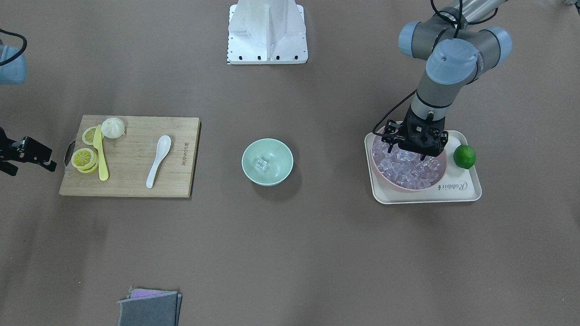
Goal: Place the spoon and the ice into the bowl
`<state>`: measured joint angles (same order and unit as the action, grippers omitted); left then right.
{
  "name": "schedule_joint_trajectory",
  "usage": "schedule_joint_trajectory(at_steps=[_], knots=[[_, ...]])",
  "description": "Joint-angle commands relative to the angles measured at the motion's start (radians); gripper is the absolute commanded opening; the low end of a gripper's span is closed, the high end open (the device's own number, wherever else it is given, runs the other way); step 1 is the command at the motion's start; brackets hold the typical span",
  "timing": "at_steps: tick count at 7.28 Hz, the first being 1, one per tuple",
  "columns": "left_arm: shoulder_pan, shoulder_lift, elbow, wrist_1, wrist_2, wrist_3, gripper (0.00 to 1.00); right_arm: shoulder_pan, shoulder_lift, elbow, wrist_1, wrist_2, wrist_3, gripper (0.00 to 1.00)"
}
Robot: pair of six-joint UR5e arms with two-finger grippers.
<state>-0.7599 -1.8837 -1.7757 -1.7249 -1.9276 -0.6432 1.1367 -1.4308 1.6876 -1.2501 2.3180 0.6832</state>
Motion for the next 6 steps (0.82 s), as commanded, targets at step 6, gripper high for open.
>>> schedule_joint_trajectory(at_steps=[6], knots=[[0.001, 0.003, 0.01, 0.001, -0.005, 0.0, 0.83, -0.061, 0.045, -0.016, -0.012, -0.02, 0.003, 1.0]])
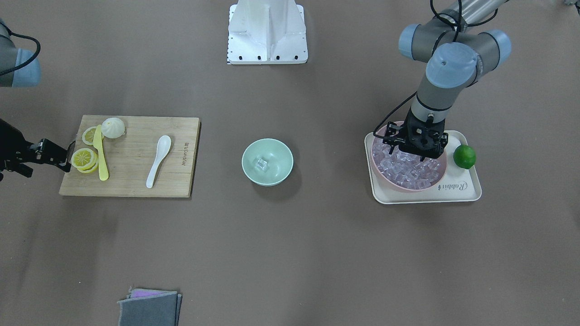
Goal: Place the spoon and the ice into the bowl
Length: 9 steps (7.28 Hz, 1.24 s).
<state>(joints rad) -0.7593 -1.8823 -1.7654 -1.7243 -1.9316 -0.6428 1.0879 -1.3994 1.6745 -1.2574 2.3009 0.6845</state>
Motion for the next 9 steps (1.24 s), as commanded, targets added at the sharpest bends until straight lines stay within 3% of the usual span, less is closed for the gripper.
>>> schedule_joint_trajectory(at_steps=[1, 2, 3, 6, 9], knots=[[0.0, 0.003, 0.0, 0.0, -0.001, 0.0, 0.82, -0.017, 0.028, -0.004, -0.01, -0.003, 0.001, 1.0], [0.002, 0.005, 0.001, 0.002, -0.009, 0.0, 0.81, -0.023, 0.034, -0.007, -0.008, -0.003, 0.016, 1.0], [0.0, 0.006, 0.004, 0.002, -0.042, 0.0, 0.73, -0.028, 0.045, -0.009, -0.01, -0.003, 0.027, 1.0], [0.0, -0.003, 0.009, 0.009, -0.05, 0.0, 0.0, -0.034, 0.057, -0.009, -0.008, -0.001, 0.047, 1.0], [-0.005, -0.006, -0.012, 0.011, -0.096, 0.003, 0.0, -0.058, 0.08, -0.019, -0.007, -0.008, 0.088, 1.0]])
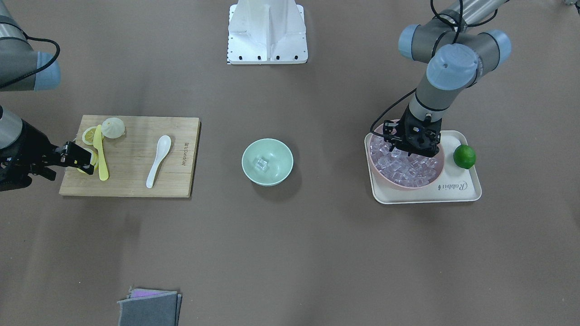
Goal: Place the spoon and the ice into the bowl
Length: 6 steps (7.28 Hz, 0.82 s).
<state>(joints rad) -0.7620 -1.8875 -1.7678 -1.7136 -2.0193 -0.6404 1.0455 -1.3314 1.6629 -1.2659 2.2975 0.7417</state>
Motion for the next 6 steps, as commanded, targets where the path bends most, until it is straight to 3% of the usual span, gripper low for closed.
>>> schedule_joint_trajectory(at_steps=[1, 6], knots=[[-0.003, -0.002, -0.025, 0.002, -0.009, -0.001, 0.0, -0.034, 0.033, -0.018, 0.003, -0.028, 0.051, 1.0], [-0.011, -0.034, -0.025, 0.003, -0.009, -0.004, 0.0, -0.179, 0.075, -0.034, 0.014, -0.122, 0.269, 0.99]])
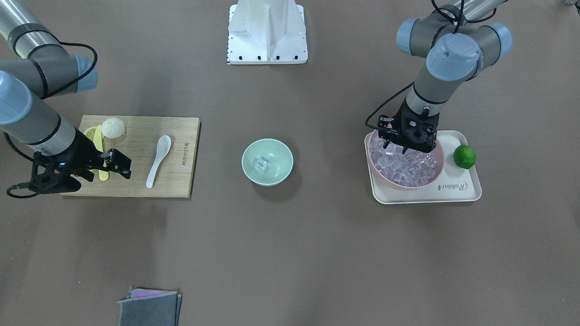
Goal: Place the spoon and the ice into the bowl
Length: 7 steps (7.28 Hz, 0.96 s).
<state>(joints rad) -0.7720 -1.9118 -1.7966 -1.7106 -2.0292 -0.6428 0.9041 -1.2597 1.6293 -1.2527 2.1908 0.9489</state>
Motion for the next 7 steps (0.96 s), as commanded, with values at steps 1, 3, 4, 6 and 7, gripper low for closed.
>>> schedule_joint_trajectory(at_steps=[1, 3, 4, 6, 7], knots=[[-0.006, -0.012, 0.003, 0.002, 0.0, -0.003, 0.0, -0.066, 0.013, 0.0, 0.001, -0.032, 0.114, 0.99], [-0.009, -0.012, 0.006, 0.002, 0.001, -0.004, 0.0, -0.105, 0.031, -0.003, 0.001, -0.045, 0.178, 0.93], [-0.009, -0.013, 0.006, 0.002, 0.001, -0.008, 0.0, -0.12, 0.039, -0.014, -0.001, -0.077, 0.189, 0.92], [-0.012, -0.041, 0.006, 0.002, -0.011, -0.015, 0.0, -0.129, 0.048, -0.026, 0.001, -0.083, 0.189, 0.9], [-0.032, -0.065, 0.003, 0.002, -0.049, -0.036, 0.0, -0.133, 0.048, -0.029, 0.001, -0.083, 0.191, 0.85]])
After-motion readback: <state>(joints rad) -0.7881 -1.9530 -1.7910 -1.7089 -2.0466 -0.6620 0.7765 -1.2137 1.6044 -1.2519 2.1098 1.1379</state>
